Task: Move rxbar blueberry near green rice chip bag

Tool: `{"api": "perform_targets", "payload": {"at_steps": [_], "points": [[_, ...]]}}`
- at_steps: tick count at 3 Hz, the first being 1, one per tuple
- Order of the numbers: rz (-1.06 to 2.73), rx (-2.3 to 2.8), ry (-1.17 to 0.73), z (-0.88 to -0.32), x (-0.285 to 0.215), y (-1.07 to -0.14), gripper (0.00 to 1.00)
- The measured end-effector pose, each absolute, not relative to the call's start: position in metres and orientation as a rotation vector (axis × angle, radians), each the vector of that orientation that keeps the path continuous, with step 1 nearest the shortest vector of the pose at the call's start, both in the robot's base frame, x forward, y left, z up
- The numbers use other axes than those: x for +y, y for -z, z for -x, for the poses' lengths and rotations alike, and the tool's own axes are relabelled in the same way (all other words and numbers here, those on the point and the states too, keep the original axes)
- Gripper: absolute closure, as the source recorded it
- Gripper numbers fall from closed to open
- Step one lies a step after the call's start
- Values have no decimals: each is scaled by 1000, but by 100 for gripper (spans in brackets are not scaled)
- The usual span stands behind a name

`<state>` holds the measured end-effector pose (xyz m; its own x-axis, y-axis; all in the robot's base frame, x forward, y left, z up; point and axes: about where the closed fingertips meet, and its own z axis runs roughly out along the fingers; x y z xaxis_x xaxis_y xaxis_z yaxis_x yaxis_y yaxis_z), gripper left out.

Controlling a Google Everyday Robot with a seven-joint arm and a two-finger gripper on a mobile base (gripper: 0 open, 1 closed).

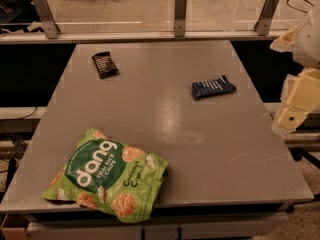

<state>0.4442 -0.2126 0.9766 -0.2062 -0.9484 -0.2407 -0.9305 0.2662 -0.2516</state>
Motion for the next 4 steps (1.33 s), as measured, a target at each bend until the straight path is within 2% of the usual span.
{"api": "perform_targets", "payload": {"at_steps": [4], "points": [[1594,2049,-230,-634,-184,-888,0]]}}
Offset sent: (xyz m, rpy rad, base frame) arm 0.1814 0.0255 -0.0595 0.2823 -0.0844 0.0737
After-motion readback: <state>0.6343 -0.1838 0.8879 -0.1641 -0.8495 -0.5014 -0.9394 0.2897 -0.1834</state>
